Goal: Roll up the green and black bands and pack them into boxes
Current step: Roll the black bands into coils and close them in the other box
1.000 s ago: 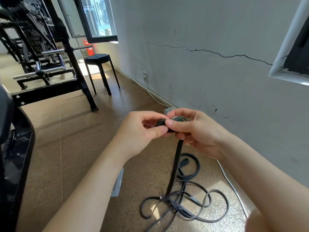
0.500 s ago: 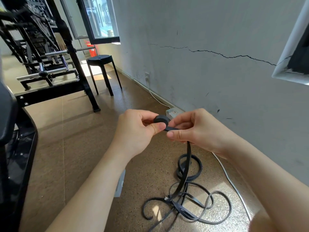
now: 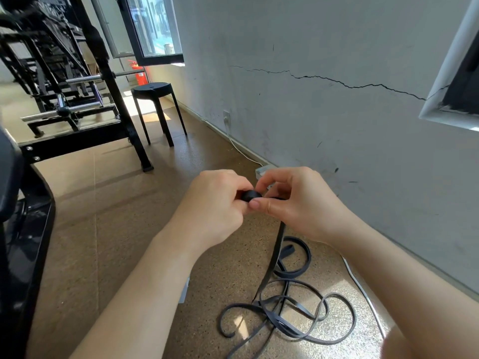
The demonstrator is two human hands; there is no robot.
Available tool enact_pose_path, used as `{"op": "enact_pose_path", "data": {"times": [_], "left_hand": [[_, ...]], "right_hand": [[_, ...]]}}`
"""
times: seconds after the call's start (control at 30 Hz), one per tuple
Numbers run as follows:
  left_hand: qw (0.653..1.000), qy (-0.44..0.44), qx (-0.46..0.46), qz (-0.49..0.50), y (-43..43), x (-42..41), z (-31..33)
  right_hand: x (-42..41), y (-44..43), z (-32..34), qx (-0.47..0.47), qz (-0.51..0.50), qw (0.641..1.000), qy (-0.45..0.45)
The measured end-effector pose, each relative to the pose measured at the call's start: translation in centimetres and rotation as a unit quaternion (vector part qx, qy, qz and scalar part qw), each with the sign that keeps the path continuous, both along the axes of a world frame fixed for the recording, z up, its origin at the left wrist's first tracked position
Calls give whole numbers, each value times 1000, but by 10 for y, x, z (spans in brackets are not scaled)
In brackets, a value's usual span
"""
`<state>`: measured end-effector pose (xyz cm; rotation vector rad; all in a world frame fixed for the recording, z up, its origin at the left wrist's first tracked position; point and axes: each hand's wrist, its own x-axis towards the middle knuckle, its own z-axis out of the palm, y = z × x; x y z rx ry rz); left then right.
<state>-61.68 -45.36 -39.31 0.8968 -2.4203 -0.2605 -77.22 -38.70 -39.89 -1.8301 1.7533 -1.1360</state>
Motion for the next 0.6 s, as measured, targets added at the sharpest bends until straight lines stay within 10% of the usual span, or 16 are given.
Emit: {"op": "enact_pose_path", "data": {"times": [0.17, 0.3, 0.47, 0.6], "left_hand": [[881, 300, 357, -76, 3, -1, -1], [804, 386, 440, -104, 7, -10, -8], [868, 379, 316, -56, 8, -11, -5], [943, 274, 187, -1, -3, -1, -3]], "right_hand": [[-5, 0, 4, 8, 31, 951, -308], [-1, -1, 2, 30, 73, 906, -417], [-2, 0, 5, 54, 94, 901, -419], [-3, 1, 7, 59, 48, 979, -189]]}}
